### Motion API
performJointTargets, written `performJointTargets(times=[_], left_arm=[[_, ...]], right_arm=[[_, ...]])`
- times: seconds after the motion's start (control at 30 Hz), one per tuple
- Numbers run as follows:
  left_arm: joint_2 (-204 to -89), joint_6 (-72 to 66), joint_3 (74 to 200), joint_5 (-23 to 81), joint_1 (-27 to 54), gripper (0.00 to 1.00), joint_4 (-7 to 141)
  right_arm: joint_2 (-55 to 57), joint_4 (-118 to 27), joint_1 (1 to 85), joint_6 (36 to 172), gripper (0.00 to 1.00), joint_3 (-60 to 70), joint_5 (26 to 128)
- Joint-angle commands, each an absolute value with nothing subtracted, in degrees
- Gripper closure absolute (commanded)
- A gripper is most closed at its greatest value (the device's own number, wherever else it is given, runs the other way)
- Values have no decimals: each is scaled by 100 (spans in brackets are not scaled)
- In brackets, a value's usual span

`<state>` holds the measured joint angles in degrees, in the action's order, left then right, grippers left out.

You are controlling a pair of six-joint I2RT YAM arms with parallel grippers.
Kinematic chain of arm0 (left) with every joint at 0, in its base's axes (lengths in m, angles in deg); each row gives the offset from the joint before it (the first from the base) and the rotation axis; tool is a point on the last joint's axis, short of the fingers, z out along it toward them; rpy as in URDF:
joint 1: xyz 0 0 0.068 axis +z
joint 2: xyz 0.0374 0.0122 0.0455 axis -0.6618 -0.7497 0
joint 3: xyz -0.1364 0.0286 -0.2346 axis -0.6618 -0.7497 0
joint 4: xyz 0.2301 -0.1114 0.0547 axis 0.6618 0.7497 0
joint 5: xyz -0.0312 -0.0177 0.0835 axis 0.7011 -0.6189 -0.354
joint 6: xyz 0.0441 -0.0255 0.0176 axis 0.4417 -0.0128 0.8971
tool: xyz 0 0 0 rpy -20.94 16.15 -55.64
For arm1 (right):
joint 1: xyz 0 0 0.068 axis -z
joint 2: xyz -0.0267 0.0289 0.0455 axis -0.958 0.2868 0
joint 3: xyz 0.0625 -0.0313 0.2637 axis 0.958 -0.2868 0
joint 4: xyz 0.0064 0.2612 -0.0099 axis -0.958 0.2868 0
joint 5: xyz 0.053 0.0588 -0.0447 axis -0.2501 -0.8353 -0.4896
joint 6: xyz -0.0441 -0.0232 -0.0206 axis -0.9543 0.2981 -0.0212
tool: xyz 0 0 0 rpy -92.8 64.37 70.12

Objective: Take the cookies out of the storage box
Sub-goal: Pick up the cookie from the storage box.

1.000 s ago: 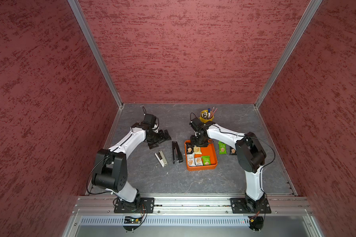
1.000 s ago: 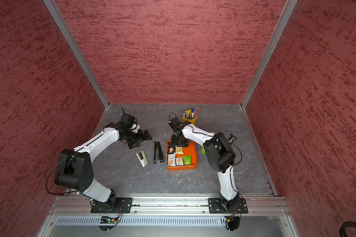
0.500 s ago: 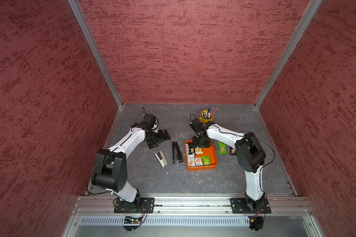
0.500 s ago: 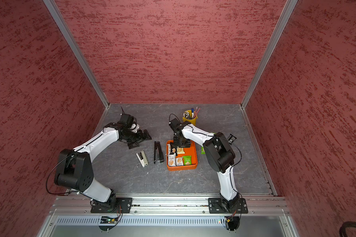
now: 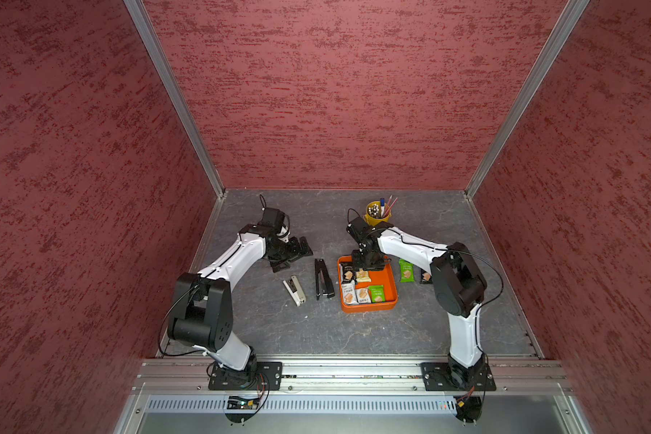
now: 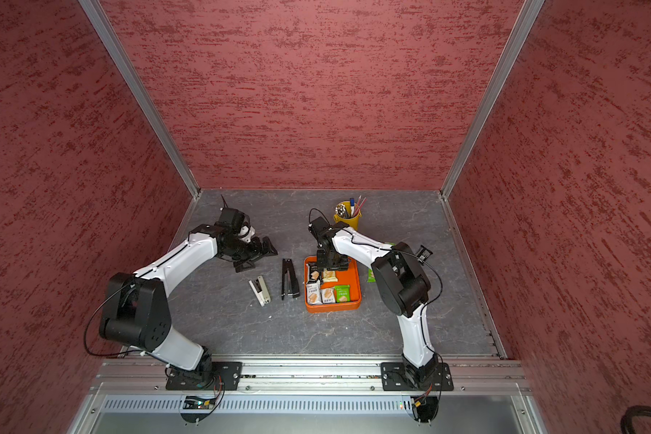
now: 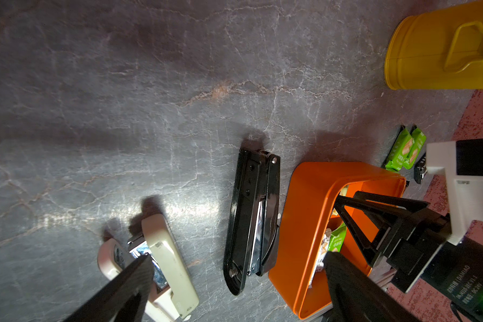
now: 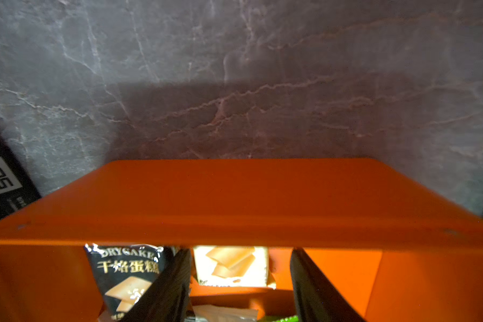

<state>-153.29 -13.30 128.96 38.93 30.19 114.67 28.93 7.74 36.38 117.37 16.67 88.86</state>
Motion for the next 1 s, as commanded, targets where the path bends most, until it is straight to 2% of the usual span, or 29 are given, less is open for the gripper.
performJointTargets(times=[0.0,0.23,0.57,0.97], left_arm=[[-15285,-1249,13064,3936,3061,0,11543],[-15303,-1249,13079,3919,3055,0,11557],[-15317,-1258,13074,3917,3060,0,11542],[-15310,-1243,13059,3945,3069,0,11525]], right_arm=[[3037,642,3578,11748,38,1686,8881],[3143,631,3563,11717,37,1712,8894],[3092,1113,3560,11823,42,1721,9612],[3354,867,3557,11827,39,1860,9307]])
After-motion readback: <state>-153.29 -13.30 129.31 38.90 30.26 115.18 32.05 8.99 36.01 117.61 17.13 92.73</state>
